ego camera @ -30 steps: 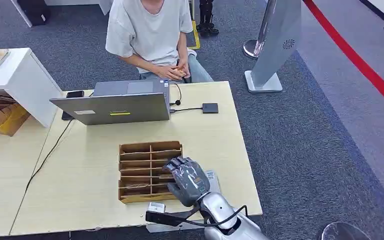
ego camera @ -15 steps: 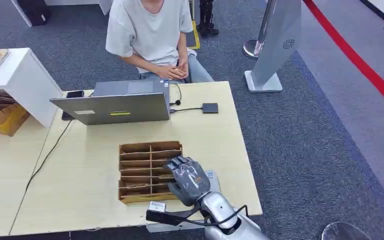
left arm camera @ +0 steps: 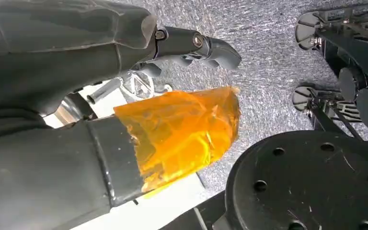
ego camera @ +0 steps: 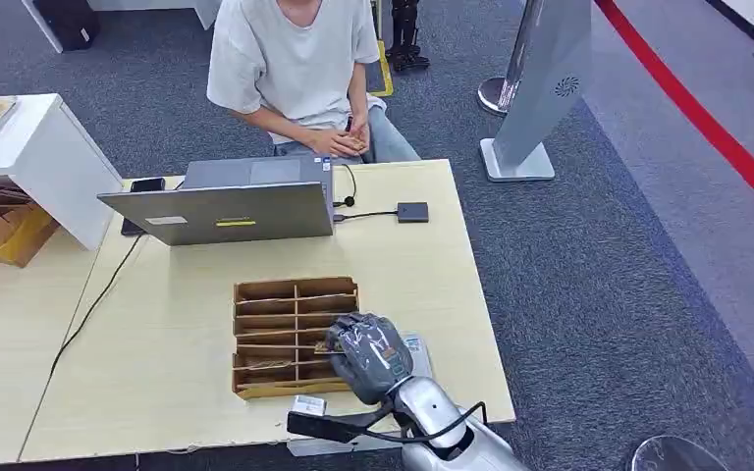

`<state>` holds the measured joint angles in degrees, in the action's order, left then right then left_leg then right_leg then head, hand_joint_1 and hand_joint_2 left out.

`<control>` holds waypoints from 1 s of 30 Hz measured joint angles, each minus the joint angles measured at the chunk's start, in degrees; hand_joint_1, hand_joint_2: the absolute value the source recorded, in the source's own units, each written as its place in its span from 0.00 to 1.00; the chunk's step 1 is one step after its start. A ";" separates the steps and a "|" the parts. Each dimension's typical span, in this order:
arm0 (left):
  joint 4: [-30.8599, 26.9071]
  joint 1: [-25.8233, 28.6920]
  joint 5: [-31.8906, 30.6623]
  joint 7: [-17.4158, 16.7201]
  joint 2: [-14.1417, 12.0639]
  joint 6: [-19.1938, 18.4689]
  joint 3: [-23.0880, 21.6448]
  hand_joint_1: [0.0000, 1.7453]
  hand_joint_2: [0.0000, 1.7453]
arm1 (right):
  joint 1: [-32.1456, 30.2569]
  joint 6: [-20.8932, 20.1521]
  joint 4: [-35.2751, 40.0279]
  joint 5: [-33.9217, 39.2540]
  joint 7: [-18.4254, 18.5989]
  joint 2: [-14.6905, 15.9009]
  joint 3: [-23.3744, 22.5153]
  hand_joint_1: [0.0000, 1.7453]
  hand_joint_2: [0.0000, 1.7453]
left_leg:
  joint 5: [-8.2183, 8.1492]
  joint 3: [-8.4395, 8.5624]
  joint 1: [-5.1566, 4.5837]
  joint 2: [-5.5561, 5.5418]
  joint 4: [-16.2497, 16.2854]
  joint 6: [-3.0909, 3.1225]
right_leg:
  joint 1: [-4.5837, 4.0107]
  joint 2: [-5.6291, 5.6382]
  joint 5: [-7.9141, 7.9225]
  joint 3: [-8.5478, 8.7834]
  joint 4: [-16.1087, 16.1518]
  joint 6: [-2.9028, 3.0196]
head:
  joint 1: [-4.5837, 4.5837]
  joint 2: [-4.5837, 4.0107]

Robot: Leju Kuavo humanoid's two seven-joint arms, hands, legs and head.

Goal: Pass the card to the sensor for recognition and then transmit it.

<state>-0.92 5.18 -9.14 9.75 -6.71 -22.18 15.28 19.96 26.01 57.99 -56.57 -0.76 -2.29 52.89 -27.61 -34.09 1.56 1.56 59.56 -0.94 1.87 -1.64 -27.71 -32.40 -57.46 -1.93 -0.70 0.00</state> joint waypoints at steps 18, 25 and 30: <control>0.00 0.00 0.64 0.02 -0.02 -0.09 -1.18 0.00 0.00 | -0.09 2.17 0.04 0.64 -1.75 0.00 -0.02 1.00 1.00 | 0.00 0.00 0.00 0.00 0.00 0.00 | 0.00 0.00 0.00 0.00 0.00 0.00 | 0.00 0.00; 0.00 0.01 0.79 0.24 -0.02 -0.17 -1.40 0.00 0.00 | -1.49 6.76 2.28 2.45 -5.53 0.00 -0.68 1.00 1.00 | 0.00 0.00 0.00 0.00 0.00 0.00 | 0.00 0.00 0.00 -0.01 0.00 0.00 | 0.00 0.00; 0.00 0.03 0.98 0.61 0.00 -0.17 -1.51 0.00 0.00 | -2.98 9.25 5.01 4.31 -8.53 0.07 -1.60 1.00 1.00 | 0.00 0.00 0.00 0.00 0.00 0.00 | 0.00 0.00 -0.01 -0.01 0.00 0.00 | 0.00 0.00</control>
<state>-0.92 5.21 -8.15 10.36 -6.71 -22.36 13.77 16.98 35.26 62.99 -52.26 -9.29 -2.23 51.30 -27.61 -34.10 1.56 1.56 59.56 -0.94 1.87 -1.64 -27.71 -32.41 -57.46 -1.93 -0.70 0.00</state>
